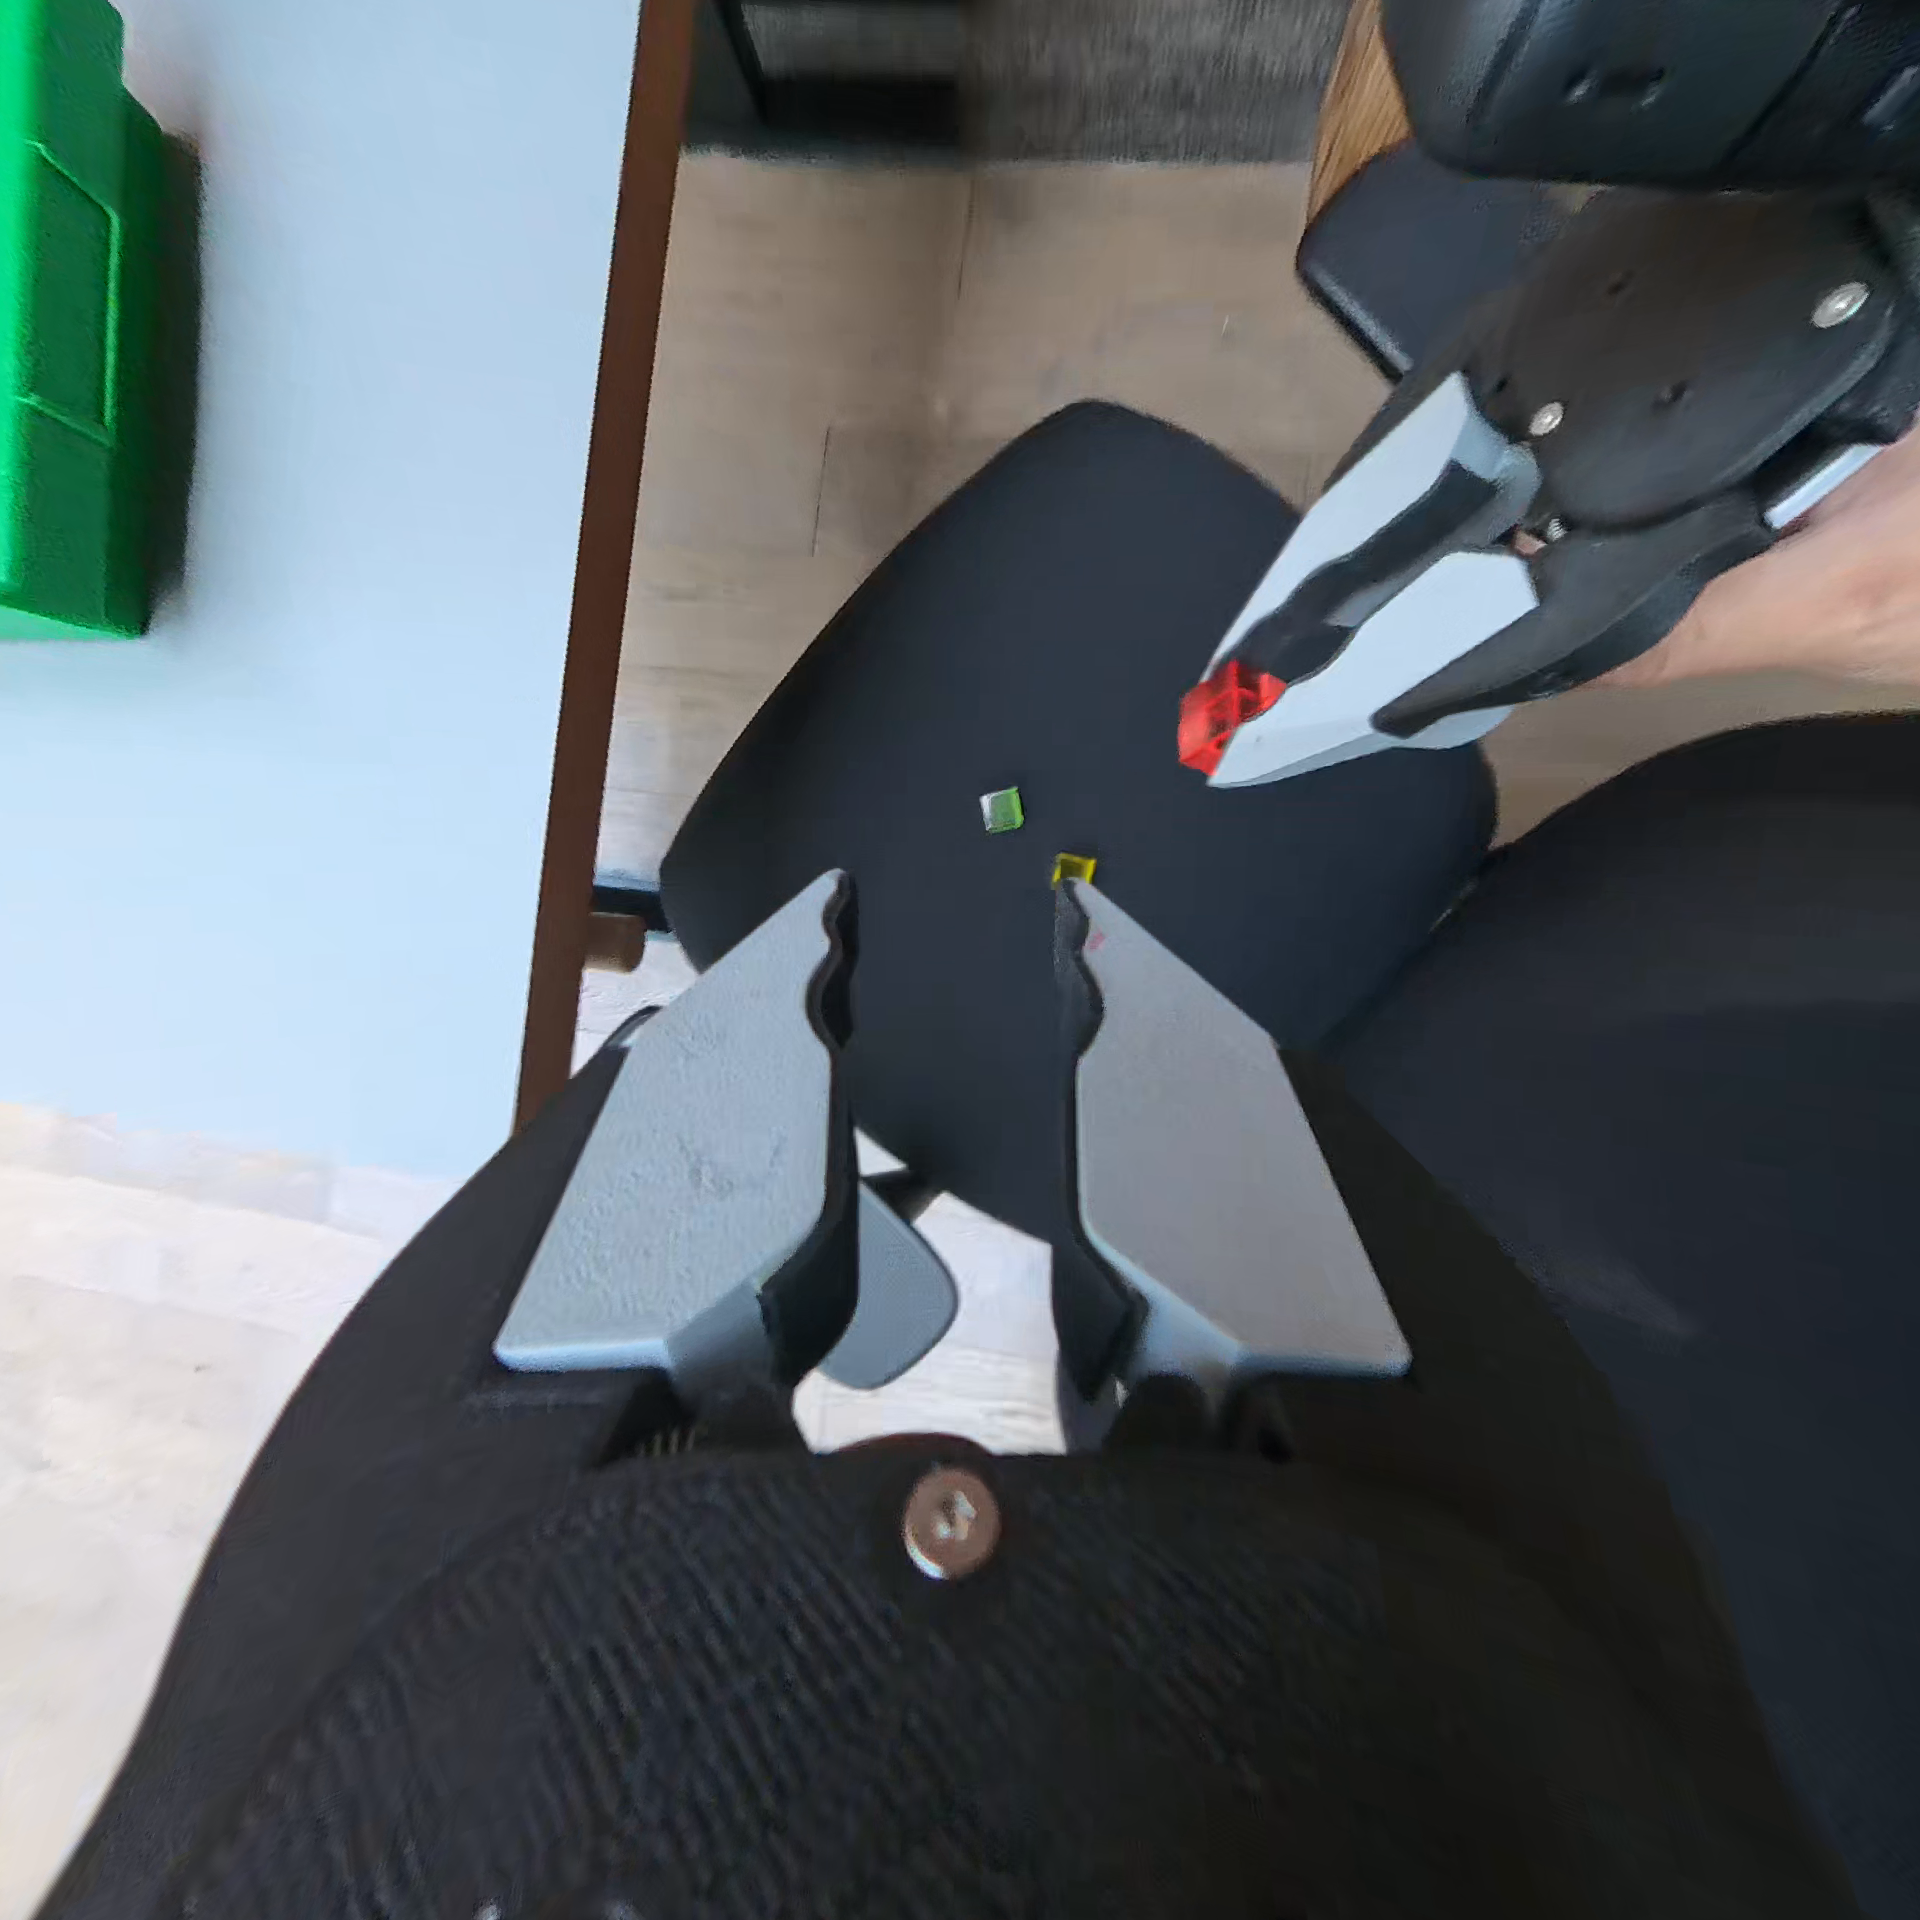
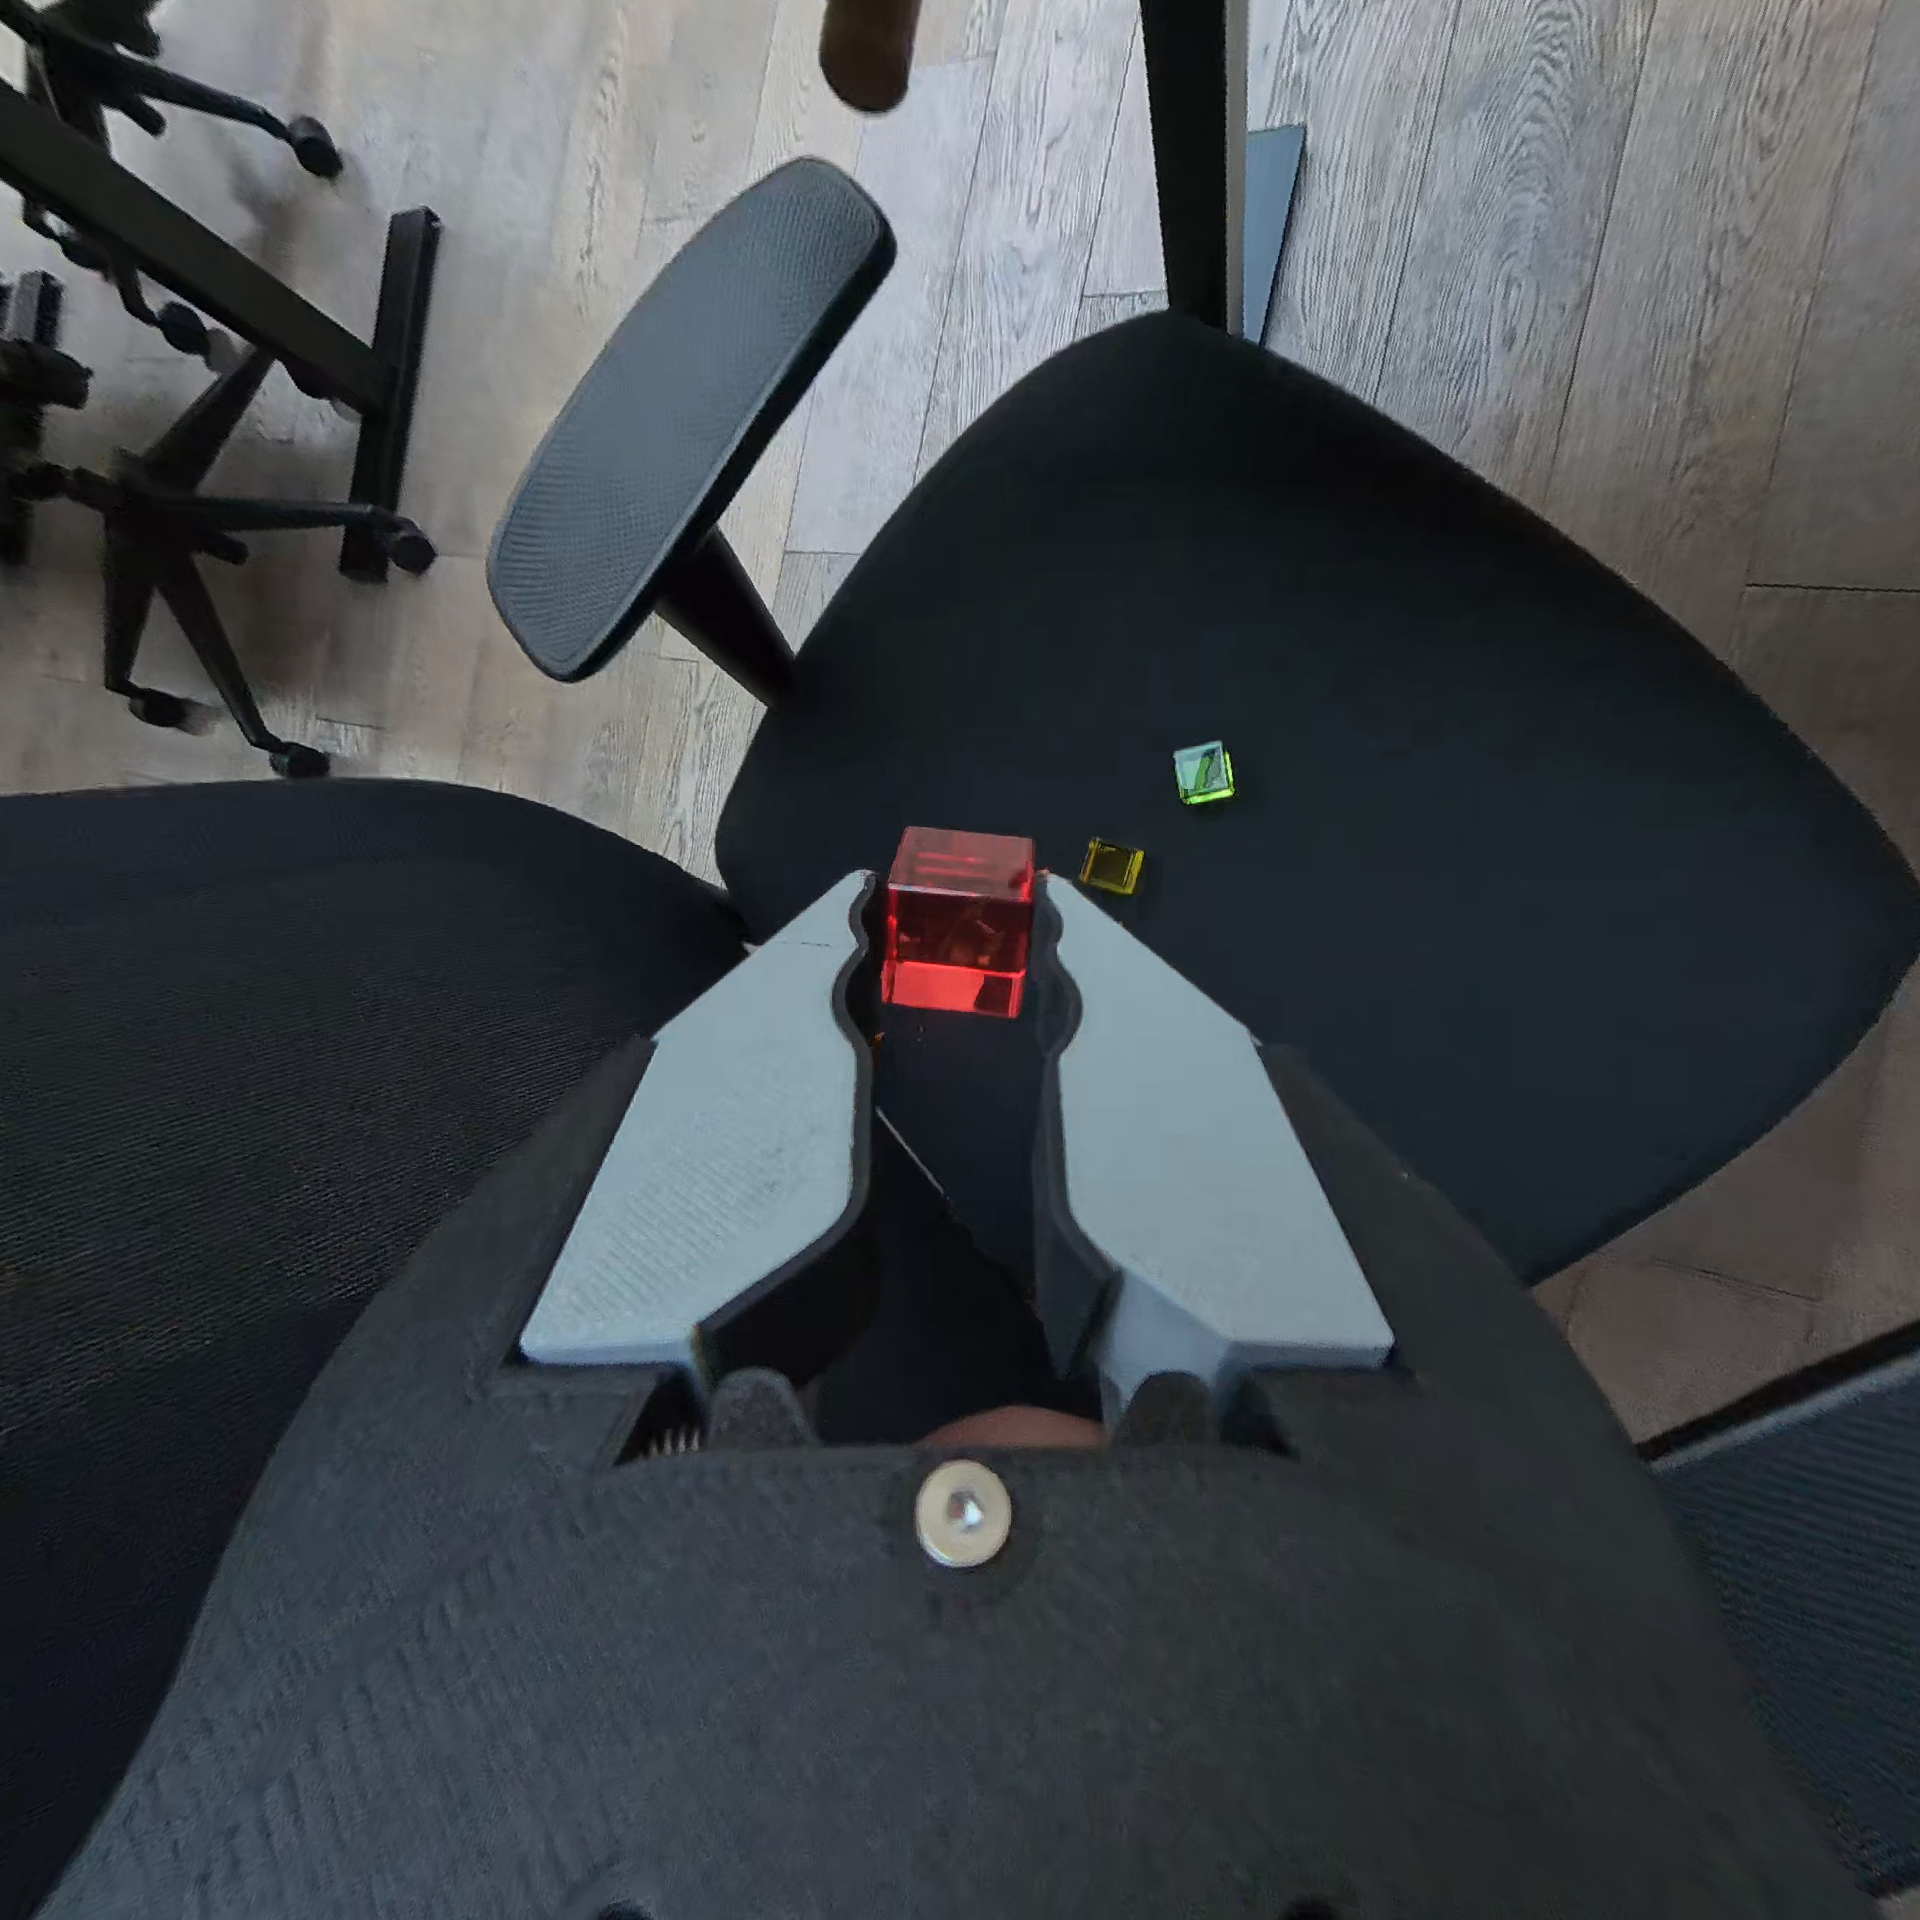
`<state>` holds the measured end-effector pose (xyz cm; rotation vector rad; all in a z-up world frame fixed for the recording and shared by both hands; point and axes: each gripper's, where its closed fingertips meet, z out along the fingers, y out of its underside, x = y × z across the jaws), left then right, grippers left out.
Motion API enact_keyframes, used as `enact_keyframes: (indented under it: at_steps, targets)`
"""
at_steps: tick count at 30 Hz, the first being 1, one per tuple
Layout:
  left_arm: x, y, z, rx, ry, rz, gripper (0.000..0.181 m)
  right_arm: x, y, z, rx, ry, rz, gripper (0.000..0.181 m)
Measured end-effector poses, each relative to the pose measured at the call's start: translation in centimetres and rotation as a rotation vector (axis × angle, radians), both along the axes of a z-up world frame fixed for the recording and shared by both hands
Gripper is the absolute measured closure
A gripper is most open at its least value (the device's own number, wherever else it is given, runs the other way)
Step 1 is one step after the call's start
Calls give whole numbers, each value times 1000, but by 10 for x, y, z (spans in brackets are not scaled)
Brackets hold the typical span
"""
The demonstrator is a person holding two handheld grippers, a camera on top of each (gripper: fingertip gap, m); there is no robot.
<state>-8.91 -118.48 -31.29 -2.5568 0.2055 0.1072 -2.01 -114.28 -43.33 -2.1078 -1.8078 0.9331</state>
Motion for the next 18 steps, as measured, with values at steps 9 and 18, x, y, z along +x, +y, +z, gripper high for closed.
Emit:
enact_keyframes:
  at_steps: [9,18]
  targets:
    - [-5,-6,2,11,-4,6,148,33,-29,-49,-41,-104,97,156]
    - [1,3,22,75,-5,-16,148,48,-30,-36,32,-116,124,156]
